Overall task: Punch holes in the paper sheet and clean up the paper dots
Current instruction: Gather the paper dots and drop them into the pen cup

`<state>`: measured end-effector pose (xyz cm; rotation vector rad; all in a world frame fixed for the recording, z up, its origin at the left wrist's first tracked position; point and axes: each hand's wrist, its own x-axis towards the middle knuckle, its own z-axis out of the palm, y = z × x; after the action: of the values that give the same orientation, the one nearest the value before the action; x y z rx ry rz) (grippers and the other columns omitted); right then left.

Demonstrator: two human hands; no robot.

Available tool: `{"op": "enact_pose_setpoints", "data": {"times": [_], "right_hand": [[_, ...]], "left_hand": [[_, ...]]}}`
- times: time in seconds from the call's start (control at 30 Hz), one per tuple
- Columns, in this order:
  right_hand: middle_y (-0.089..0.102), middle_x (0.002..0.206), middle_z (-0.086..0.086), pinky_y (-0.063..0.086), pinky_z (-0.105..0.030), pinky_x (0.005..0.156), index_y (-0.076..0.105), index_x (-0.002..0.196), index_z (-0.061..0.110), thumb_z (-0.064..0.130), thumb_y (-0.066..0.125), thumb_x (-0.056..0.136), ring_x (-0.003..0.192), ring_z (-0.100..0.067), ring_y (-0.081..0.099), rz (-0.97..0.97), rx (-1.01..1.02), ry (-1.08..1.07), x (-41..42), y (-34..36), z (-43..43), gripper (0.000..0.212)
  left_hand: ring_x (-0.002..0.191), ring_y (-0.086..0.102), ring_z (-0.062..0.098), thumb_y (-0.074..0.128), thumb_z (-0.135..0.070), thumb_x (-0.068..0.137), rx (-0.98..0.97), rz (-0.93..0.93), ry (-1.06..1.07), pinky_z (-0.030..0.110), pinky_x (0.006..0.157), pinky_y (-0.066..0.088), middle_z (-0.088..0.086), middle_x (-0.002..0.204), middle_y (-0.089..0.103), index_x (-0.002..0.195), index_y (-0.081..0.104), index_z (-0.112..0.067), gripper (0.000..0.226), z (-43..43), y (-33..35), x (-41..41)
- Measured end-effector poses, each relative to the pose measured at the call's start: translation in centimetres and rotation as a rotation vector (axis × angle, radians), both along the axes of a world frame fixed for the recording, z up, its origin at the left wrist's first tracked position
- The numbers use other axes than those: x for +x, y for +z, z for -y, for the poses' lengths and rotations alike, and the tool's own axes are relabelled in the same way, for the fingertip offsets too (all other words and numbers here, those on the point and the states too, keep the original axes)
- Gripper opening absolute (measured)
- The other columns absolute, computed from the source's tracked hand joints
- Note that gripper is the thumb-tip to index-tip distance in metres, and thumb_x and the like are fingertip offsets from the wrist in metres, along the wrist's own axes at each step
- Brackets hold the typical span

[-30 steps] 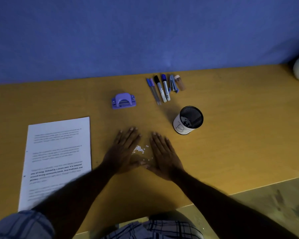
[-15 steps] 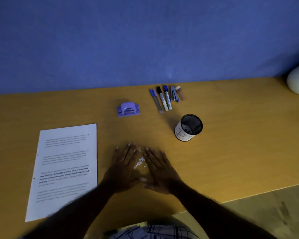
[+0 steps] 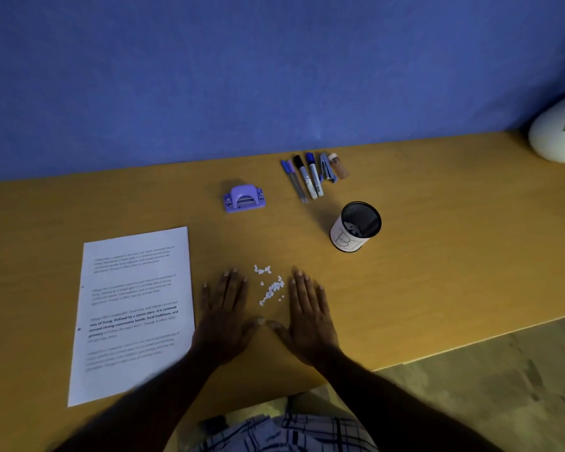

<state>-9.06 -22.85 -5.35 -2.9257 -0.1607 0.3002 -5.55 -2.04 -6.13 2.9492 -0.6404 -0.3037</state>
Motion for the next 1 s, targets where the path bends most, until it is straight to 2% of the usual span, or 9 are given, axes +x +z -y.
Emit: {"op": "enact_pose_setpoints", "data": {"times": [0.13, 0.23, 0.33, 0.5, 0.6, 0.63, 0.73, 0.87, 1.0], "right_hand": [[-0.001, 0.163, -0.013, 0.011, -0.051, 0.120, 0.010, 0.154, 0.005, 0.075, 0.024, 0.091, 0.151, -0.027, -0.004, 0.006, -0.015, 0.072, 0.4, -0.1, 0.0, 0.095], [0.003, 0.163, -0.012, 0.016, -0.052, 0.119, 0.012, 0.154, 0.010, 0.073, 0.025, 0.093, 0.151, -0.026, -0.002, 0.012, -0.027, 0.211, 1.0, -0.3, 0.5, 0.089], [0.002, 0.163, -0.011, 0.015, -0.052, 0.119, 0.011, 0.155, 0.017, 0.074, 0.027, 0.091, 0.151, -0.026, -0.005, 0.015, -0.037, 0.292, 1.9, -0.4, 1.1, 0.087], [-0.009, 0.163, -0.009, -0.005, -0.048, 0.120, 0.002, 0.155, 0.016, 0.079, 0.029, 0.087, 0.150, -0.025, -0.013, 0.017, -0.006, 0.116, 2.7, 0.1, 2.3, 0.097], [-0.009, 0.163, -0.007, -0.004, -0.049, 0.120, -0.002, 0.155, 0.015, 0.083, 0.023, 0.084, 0.150, -0.025, -0.011, 0.003, -0.010, 0.081, 2.8, 0.4, 3.6, 0.102], [-0.008, 0.163, -0.008, -0.002, -0.050, 0.120, -0.002, 0.155, 0.015, 0.084, 0.023, 0.083, 0.150, -0.025, -0.010, -0.002, -0.018, 0.085, 2.7, 0.4, 4.0, 0.103], [-0.007, 0.163, -0.009, 0.006, -0.053, 0.121, 0.000, 0.155, 0.014, 0.084, 0.026, 0.083, 0.150, -0.026, -0.009, -0.009, -0.048, 0.130, 2.7, 0.4, 4.5, 0.104], [-0.006, 0.163, -0.010, 0.006, -0.054, 0.121, 0.003, 0.155, 0.013, 0.085, 0.027, 0.082, 0.150, -0.027, -0.009, -0.006, -0.056, 0.156, 2.7, 0.2, 4.5, 0.106], [-0.005, 0.163, -0.009, 0.009, -0.057, 0.119, 0.004, 0.155, 0.016, 0.085, 0.027, 0.082, 0.150, -0.027, -0.008, -0.010, -0.078, 0.239, 3.5, 0.0, 4.0, 0.103]], "left_hand": [[0.148, 0.013, 0.034, 0.033, -0.072, 0.085, 0.009, -0.008, -0.029, 0.062, 0.113, 0.011, 0.016, 0.159, 0.016, 0.150, 0.028, -0.012, 0.088, -0.9, 0.1, 0.6], [0.147, 0.016, 0.036, 0.029, -0.080, 0.081, 0.024, -0.022, -0.064, 0.063, 0.112, 0.014, 0.018, 0.159, 0.018, 0.150, 0.029, -0.014, 0.096, -1.1, 0.2, 1.3], [0.147, 0.014, 0.038, 0.025, -0.086, 0.076, 0.032, -0.036, -0.079, 0.066, 0.110, 0.017, 0.018, 0.159, 0.015, 0.151, 0.026, -0.017, 0.102, -0.8, 0.3, 3.0], [0.147, 0.009, 0.040, 0.019, -0.094, 0.067, 0.055, -0.033, -0.075, 0.068, 0.109, 0.011, 0.021, 0.160, 0.009, 0.152, 0.019, -0.016, 0.115, 0.6, 0.5, 5.9], [0.147, -0.007, 0.040, 0.016, -0.097, 0.063, 0.057, -0.040, -0.101, 0.066, 0.112, 0.000, 0.023, 0.159, -0.007, 0.154, 0.004, -0.020, 0.120, 1.8, 0.3, 5.9], [0.147, -0.009, 0.040, 0.016, -0.098, 0.062, 0.051, -0.032, -0.115, 0.068, 0.112, 0.000, 0.023, 0.159, -0.008, 0.154, 0.003, -0.022, 0.120, 2.0, 0.2, 5.5], [0.147, -0.004, 0.041, 0.020, -0.097, 0.063, 0.060, -0.018, -0.198, 0.069, 0.111, 0.002, 0.024, 0.159, -0.002, 0.154, 0.007, -0.025, 0.116, 2.1, 0.2, 4.5], [0.148, 0.001, 0.038, 0.022, -0.095, 0.066, 0.051, -0.006, -0.296, 0.068, 0.111, 0.005, 0.021, 0.160, 0.003, 0.153, 0.009, -0.026, 0.112, 1.9, 0.5, 3.6], [0.148, 0.007, 0.033, 0.026, -0.093, 0.069, 0.015, -0.017, -0.279, 0.064, 0.112, 0.013, 0.016, 0.161, 0.010, 0.152, 0.017, -0.012, 0.117, 1.5, 0.9, 2.2]]}}
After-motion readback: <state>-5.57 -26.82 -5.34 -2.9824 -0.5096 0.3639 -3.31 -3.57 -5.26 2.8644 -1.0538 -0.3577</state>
